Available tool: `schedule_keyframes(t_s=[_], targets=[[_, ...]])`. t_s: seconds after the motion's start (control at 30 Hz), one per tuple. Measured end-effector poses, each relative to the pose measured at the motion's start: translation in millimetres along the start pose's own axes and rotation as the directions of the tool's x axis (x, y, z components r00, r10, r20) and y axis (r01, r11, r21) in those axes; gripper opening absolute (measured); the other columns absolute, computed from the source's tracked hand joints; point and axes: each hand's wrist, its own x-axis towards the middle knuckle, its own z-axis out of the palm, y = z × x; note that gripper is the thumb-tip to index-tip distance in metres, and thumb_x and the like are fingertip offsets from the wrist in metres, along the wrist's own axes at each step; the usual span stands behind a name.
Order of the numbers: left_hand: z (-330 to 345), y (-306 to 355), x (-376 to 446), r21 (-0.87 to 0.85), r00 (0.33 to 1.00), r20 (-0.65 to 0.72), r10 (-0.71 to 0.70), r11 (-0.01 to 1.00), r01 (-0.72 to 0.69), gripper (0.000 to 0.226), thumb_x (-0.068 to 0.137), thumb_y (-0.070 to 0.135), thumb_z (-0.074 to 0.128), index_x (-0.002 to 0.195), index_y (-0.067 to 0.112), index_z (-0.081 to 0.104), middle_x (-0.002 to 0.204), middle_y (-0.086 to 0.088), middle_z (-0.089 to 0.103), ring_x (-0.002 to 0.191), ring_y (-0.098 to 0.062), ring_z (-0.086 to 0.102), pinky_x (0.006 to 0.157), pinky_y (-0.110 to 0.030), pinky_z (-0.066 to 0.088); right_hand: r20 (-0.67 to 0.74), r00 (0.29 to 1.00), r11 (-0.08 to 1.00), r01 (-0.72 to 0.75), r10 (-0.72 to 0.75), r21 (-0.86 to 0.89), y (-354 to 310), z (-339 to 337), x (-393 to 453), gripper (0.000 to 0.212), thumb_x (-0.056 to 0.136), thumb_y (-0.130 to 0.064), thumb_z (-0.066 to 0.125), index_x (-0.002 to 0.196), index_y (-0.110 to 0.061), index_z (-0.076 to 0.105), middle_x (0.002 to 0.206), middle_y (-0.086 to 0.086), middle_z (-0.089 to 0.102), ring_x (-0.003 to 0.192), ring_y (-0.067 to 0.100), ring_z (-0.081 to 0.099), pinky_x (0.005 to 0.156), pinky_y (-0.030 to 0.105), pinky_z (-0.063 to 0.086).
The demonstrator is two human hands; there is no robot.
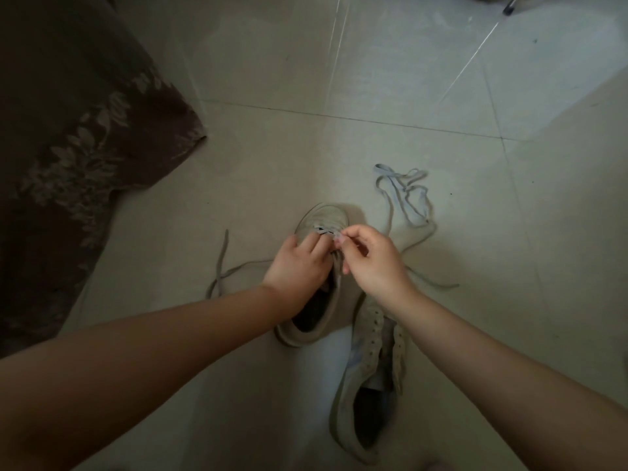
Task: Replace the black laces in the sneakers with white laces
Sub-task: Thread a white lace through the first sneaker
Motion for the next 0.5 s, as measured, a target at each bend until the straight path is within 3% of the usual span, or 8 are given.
schedule_keyframes(t_s=[0.1, 0.23, 0.37, 0.5], targets=[[-3, -10, -11, -0.116, 0.995, -0.098, 0.010, 0.993, -0.022, 0.022, 0.076, 0.017, 0.047, 0.085, 0.016, 0.067, 0.084, -0.005, 0.063, 0.074, -0.023, 0.056, 0.052, -0.029, 0.038, 0.012, 0.996, 0.995, 0.088, -0.088, -0.044, 8, 4, -13, 0.018, 0.092, -0.019, 0.055, 0.080, -0.032, 0.055, 0.061, -0.014, 0.058, 0.054, 0.000, 0.054, 0.062, 0.021, 0.043], [-2, -21, -30, -0.257, 0.986, -0.158, -0.055, 0.966, 0.013, 0.013, 0.084, 0.015, 0.050, 0.088, 0.018, 0.061, 0.088, -0.004, 0.064, 0.076, -0.024, 0.060, 0.043, -0.030, 0.042, -0.016, 0.985, 0.966, 0.163, -0.170, -0.202, 11, -3, -20, 0.008, 0.090, -0.018, 0.058, 0.087, -0.022, 0.065, 0.068, -0.013, 0.064, 0.057, -0.004, 0.055, 0.057, 0.017, 0.043], [2, -31, -37, -0.304, 0.980, -0.175, -0.090, 0.952, 0.033, 0.018, 0.083, 0.013, 0.048, 0.094, 0.013, 0.063, 0.092, -0.005, 0.065, 0.077, -0.025, 0.063, 0.042, -0.031, 0.044, 0.016, 0.992, 0.958, 0.124, -0.124, -0.258, 19, -5, -20, 0.010, 0.087, -0.023, 0.060, 0.091, -0.023, 0.069, 0.078, -0.006, 0.071, 0.071, 0.006, 0.067, 0.068, 0.034, 0.056], [5, -34, -35, -0.280, 0.982, -0.140, -0.124, 0.957, 0.081, 0.022, 0.079, 0.018, 0.050, 0.094, 0.013, 0.065, 0.086, -0.004, 0.065, 0.073, -0.025, 0.061, 0.044, -0.030, 0.040, -0.003, 0.996, 0.958, 0.089, -0.093, -0.273, 17, 1, -22, 0.011, 0.084, -0.029, 0.060, 0.089, -0.026, 0.069, 0.076, -0.008, 0.072, 0.072, 0.006, 0.067, 0.067, 0.035, 0.056]])
